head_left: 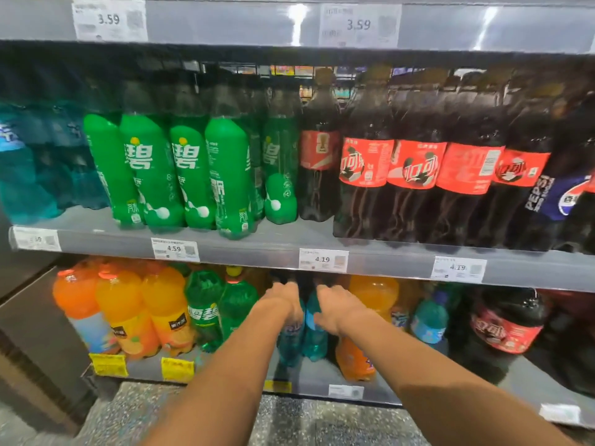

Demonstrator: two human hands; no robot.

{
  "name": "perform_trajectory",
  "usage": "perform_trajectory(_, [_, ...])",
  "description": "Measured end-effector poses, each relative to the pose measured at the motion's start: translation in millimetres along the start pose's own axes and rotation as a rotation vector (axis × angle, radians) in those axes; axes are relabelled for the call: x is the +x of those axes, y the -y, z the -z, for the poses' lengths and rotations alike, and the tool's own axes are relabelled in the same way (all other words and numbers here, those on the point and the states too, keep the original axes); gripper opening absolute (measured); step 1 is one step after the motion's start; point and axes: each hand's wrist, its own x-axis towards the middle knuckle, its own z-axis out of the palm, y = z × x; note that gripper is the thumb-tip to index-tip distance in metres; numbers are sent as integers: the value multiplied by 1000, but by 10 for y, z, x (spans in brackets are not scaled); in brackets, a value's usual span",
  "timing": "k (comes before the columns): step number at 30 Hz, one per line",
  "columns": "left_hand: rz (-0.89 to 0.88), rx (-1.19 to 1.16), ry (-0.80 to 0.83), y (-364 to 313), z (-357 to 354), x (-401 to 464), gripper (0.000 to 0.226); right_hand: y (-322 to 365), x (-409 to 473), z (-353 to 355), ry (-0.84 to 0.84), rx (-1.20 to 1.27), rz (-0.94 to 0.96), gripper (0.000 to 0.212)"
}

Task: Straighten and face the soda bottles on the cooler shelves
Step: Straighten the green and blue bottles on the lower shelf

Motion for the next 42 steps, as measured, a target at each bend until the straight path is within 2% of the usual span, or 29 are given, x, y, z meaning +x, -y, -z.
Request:
perform_trajectory(3, [-38,-14,-40,10,-79,203,55,41,169,-75,-58,20,-25,33])
perform_trajectory(9, [-74,-70,-204,30,-211,205,48,27,176,-193,-187,-7,-22,24])
perform_trajectory(12, [-78,-85,-218,73,-231,45,39,72,29,-215,-223,3,14,32])
perform_trajectory(15, [-94,-111,-244,122,-214,-157,36,129,-155,-204,-245,25,55,52])
perform_trajectory(17, [-102,-116,-255,142,-107,-308,36,166,-287,-123,-253,18,77,58])
perform_trajectory(22, [-125,-111,-207,171,462,-798,43,376,-683,318,-229,6,196,32])
perform_trajectory(27, [-102,-47,-236,400,1222,-1513,48,946,-1078,1007,-221,-42,345,10])
perform_trajectory(33, [-43,-191,-353,925,2330,-2273,41,1861,-1380,1708,-313,37,489,25])
perform_trajectory(38, [20,-217,-646,1587,3066,-2586,28,2733,-1374,2128,-497,187,550,25])
perform_trajectory(42, [42,-324,-891,2007,3361,-2456,35,3232,-1183,2261,-677,326,564,23])
